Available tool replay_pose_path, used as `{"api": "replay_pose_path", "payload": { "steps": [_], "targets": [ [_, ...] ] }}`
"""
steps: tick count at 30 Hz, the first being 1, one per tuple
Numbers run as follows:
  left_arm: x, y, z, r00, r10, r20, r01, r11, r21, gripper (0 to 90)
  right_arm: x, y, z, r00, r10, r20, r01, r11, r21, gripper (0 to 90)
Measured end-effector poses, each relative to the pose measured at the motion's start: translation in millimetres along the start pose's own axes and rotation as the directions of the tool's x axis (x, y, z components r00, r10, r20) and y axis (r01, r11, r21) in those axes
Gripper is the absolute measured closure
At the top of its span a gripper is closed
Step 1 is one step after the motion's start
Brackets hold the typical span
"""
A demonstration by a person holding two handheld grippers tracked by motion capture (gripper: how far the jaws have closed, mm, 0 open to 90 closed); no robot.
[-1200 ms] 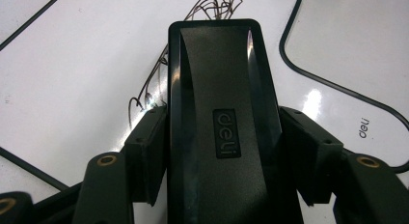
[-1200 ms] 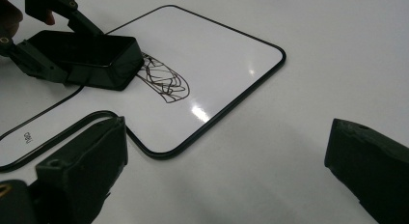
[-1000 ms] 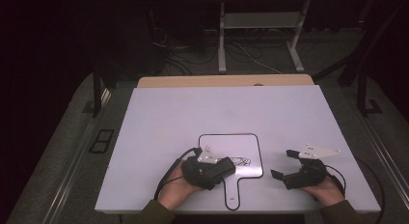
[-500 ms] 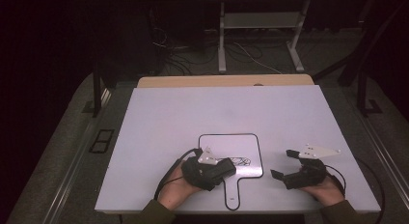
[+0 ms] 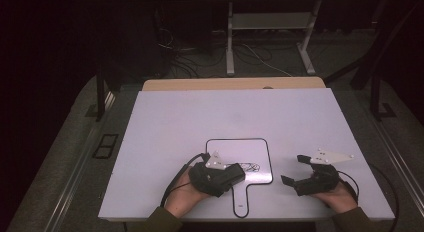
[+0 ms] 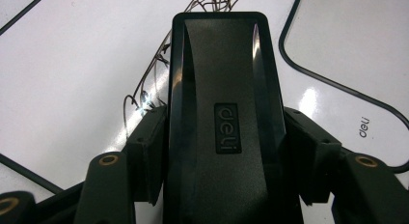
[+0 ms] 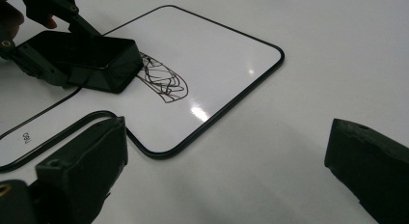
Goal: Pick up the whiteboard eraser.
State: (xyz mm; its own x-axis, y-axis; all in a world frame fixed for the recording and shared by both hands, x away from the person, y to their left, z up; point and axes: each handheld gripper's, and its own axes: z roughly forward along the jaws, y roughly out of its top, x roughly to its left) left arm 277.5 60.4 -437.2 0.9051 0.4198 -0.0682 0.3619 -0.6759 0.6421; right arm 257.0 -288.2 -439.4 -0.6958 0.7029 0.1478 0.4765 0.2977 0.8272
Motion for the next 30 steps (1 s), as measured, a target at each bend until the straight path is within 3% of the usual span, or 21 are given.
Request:
{"api": "replay_pose_path", "payload": {
  "steps": [12,17,24,28,29,30],
  "targets": [
    [2.7,0.7,-1.6,0.9994,-0.025,0.026,0.025,0.9997,0.003,38.9,0.0,0.0,-0.2,1.0000,-0.002,0.001,0.002,1.000,0.000,0.4],
    [1.2,2.2,-2.9,0.9995,0.002,0.032,-0.002,1.0000,0.005,39.1,0.0,0.2,-0.6,1.0000,-0.001,0.001,0.001,1.000,0.000,0.4],
    [0.8,4.0,-8.0,0.9982,0.009,0.059,-0.007,0.9995,-0.030,39.1,0.0,0.1,-0.9,1.0000,-0.001,0.001,0.001,1.000,-0.002,0.4],
    [3.8,5.5,-13.4,0.9966,0.043,0.070,-0.041,0.9988,-0.026,39.1,0.9,0.1,-0.5,1.0000,-0.003,-0.003,0.003,1.000,0.001,0.4],
    [3.1,5.6,-13.8,0.9969,0.027,0.074,-0.024,0.9987,-0.044,39.1,0.9,0.1,-0.3,1.0000,-0.002,-0.003,0.002,1.000,0.000,0.4],
    [4.4,6.0,-15.3,0.9964,0.036,0.077,-0.033,0.9985,-0.044,39.1,0.9,0.2,-0.5,1.0000,-0.002,-0.003,0.002,1.000,0.000,0.4]
  ]
}}
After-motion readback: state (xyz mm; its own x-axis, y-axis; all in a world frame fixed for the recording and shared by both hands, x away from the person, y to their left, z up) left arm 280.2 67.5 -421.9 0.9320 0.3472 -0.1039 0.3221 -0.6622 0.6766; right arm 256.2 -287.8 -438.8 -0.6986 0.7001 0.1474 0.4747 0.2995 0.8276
